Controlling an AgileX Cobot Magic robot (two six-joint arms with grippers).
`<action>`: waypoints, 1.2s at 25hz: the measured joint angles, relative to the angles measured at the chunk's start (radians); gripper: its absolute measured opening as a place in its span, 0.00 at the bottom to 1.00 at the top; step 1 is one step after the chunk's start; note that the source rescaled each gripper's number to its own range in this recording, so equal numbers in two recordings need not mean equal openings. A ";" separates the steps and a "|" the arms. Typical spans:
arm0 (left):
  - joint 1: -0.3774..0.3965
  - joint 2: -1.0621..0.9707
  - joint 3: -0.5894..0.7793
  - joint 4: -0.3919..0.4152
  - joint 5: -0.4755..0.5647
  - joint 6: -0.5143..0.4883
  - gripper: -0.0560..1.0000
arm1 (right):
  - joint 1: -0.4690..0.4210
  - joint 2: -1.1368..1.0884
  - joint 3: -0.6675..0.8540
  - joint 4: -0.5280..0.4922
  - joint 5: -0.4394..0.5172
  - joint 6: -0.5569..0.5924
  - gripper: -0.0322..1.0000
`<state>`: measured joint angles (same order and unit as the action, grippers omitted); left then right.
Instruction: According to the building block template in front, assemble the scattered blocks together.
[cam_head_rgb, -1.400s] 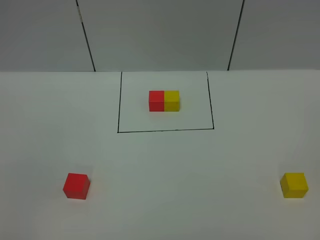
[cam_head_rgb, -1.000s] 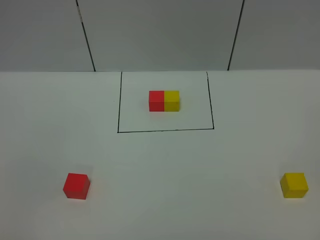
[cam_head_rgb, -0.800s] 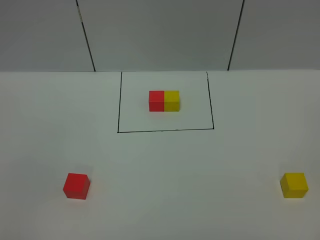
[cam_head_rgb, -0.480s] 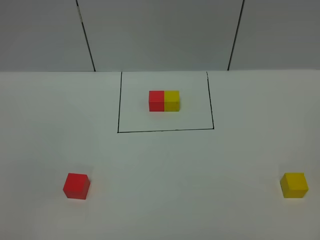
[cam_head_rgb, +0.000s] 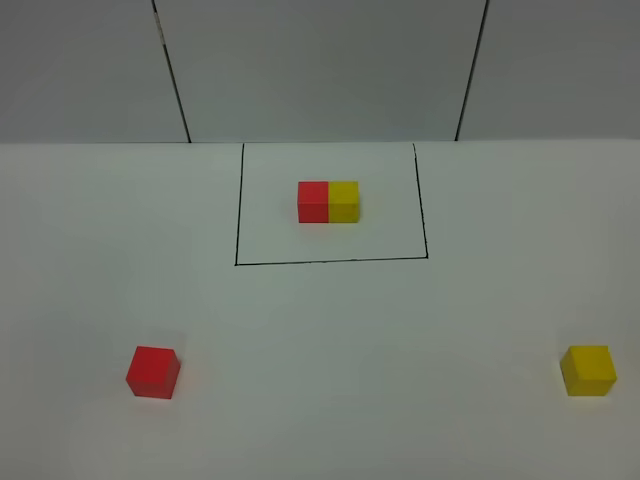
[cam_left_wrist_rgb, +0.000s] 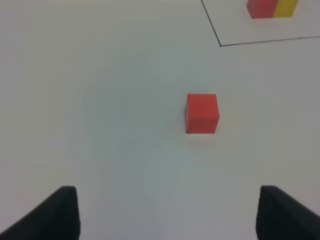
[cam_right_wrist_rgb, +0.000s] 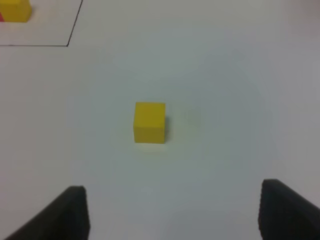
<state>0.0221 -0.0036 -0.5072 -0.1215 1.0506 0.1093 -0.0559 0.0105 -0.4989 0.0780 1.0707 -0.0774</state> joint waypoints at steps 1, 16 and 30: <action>0.000 0.006 -0.001 0.000 -0.005 0.000 0.67 | 0.000 0.000 0.000 0.000 0.000 0.000 0.61; 0.000 0.786 -0.212 -0.053 -0.195 -0.063 0.67 | 0.000 0.000 0.000 0.000 0.000 0.000 0.61; -0.246 1.583 -0.491 0.022 -0.276 -0.172 0.67 | 0.000 0.000 0.000 0.000 0.000 0.000 0.61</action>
<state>-0.2237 1.5796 -0.9984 -0.0992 0.7745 -0.0626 -0.0559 0.0105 -0.4989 0.0780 1.0707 -0.0774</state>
